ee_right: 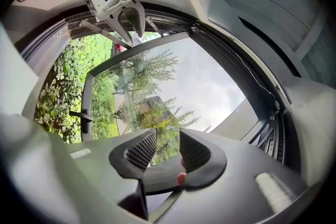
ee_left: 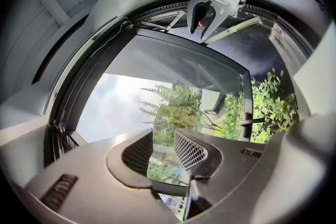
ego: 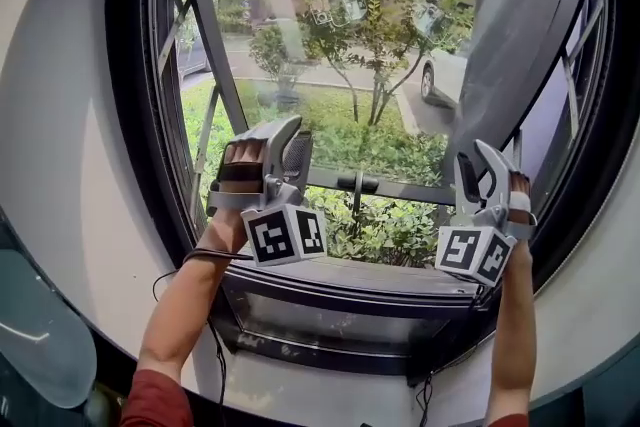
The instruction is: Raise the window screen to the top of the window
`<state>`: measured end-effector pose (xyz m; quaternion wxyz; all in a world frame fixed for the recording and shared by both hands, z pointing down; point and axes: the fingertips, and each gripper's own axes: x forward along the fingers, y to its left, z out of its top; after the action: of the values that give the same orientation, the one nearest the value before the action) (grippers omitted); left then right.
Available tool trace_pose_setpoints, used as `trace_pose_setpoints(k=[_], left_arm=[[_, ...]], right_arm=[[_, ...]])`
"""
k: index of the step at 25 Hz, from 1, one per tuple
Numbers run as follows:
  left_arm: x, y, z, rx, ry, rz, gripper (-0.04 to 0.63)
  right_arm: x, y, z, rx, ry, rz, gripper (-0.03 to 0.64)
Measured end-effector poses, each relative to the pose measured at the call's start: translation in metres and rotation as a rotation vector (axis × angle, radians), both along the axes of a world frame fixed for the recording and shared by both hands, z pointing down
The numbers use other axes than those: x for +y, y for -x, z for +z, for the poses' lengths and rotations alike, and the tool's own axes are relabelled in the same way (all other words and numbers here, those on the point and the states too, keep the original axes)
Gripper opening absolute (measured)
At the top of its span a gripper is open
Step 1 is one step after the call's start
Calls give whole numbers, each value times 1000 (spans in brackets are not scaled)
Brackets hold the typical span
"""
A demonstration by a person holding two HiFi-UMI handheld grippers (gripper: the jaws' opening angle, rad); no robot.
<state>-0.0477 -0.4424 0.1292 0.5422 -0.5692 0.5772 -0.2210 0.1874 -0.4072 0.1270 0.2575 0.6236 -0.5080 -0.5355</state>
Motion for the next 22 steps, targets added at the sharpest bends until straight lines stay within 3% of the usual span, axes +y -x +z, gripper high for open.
trace_pose_setpoints(k=[8, 22], left_arm=[[10, 11, 75, 204, 146, 85, 109], [56, 23, 181, 572, 319, 206, 109]], right_arm=[[24, 10, 70, -147, 81, -101, 144], [68, 13, 163, -425, 214, -201, 144]])
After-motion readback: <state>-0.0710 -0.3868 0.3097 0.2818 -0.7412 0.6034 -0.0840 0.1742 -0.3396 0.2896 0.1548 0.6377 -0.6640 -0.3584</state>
